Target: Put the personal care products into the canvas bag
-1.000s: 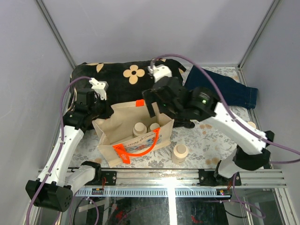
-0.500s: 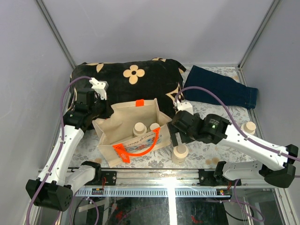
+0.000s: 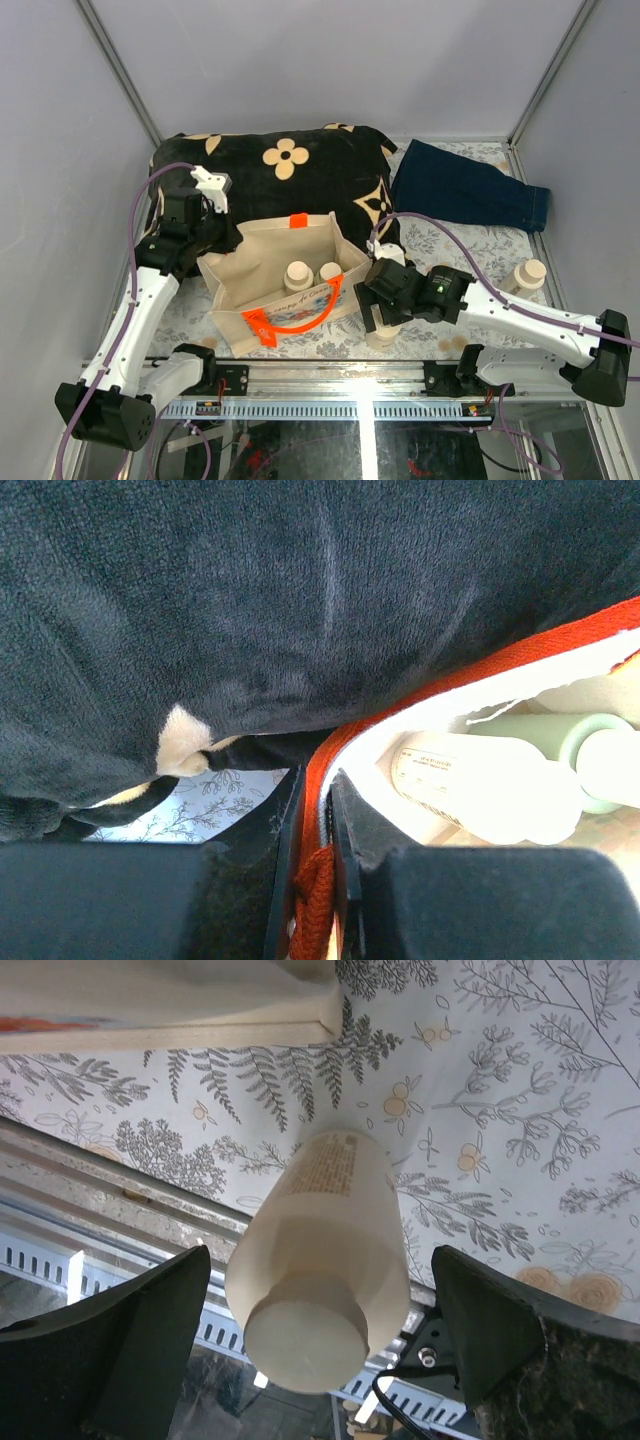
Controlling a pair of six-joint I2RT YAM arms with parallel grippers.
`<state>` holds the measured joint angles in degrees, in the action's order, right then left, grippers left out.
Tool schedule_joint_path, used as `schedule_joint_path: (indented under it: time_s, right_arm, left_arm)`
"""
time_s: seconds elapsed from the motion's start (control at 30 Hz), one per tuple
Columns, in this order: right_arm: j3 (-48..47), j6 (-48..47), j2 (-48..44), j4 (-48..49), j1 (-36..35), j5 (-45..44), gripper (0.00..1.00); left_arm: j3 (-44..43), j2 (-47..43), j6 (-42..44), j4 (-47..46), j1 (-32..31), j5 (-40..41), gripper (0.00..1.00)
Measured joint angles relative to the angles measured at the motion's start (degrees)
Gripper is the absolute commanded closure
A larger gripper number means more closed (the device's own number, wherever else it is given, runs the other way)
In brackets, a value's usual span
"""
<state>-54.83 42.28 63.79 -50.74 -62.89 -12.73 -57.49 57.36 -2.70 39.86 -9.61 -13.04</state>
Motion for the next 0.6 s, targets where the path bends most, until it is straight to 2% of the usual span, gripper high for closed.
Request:
schedule_joint_path:
  time_s: [0.27, 0.6]
  right_arm:
    - [3.1, 0.3, 1.0, 6.3, 0.0, 1.0, 0.06]
    - [3.3, 0.2, 2.5, 6.8, 0.0, 1.5, 0.09]
  left_arm:
    - [0.0, 0.0, 0.0, 0.1, 0.0, 0.2, 0.89]
    - [0.0, 0.0, 0.0, 0.1, 0.0, 0.4, 0.89]
